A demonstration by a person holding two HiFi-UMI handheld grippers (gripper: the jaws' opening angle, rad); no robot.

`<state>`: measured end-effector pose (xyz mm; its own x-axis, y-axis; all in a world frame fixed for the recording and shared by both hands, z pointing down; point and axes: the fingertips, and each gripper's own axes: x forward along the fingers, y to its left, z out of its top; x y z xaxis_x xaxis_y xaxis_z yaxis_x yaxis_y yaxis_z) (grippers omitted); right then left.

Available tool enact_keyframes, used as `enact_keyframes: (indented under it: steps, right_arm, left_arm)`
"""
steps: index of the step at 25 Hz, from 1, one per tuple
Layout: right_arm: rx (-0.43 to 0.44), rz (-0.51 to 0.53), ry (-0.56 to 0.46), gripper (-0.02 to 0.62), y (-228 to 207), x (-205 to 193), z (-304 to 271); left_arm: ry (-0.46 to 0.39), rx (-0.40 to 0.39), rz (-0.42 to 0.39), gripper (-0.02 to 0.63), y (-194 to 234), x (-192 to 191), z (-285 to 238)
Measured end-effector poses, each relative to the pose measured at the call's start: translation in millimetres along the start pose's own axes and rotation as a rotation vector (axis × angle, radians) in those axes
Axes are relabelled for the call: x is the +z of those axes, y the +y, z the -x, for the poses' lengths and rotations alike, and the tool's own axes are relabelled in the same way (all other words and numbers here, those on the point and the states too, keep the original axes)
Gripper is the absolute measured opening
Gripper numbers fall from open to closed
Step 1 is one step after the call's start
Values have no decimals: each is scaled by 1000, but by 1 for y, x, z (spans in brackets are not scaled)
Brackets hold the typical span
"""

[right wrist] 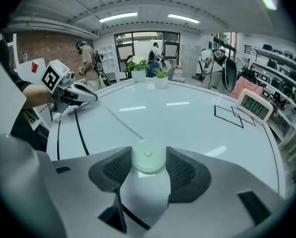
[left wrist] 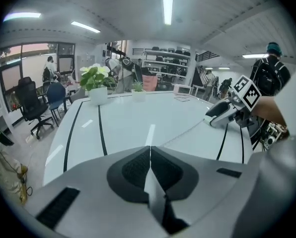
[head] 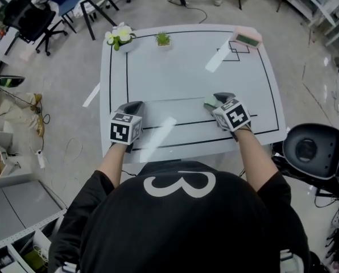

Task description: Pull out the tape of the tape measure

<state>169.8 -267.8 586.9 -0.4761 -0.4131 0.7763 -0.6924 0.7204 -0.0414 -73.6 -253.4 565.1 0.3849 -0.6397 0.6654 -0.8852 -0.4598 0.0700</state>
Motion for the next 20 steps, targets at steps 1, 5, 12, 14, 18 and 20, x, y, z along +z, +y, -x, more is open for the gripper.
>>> enact_keyframes:
  steps: [1, 5, 12, 14, 18, 20]
  right_arm:
    - [3, -9, -5, 225, -1, 0, 0]
    - [18, -22, -13, 225, 0, 1, 0]
    - [81, -53, -20, 302, 7, 3, 2]
    - [86, -74, -38, 327, 6, 3, 5]
    - [90, -94, -84, 353, 9, 6, 21]
    - [93, -106, -127, 359, 12, 13, 35]
  left_arm:
    - [3, 3, -10, 6, 0, 0, -1]
    - [24, 24, -32, 6, 1, -4, -7]
    - [24, 12, -18, 32, 2, -3, -7]
    - [29, 7, 2, 75, 4, -6, -5]
    - [12, -11, 74, 158, 8, -5, 6]
    - [-16, -9, 103, 204, 12, -1, 14]
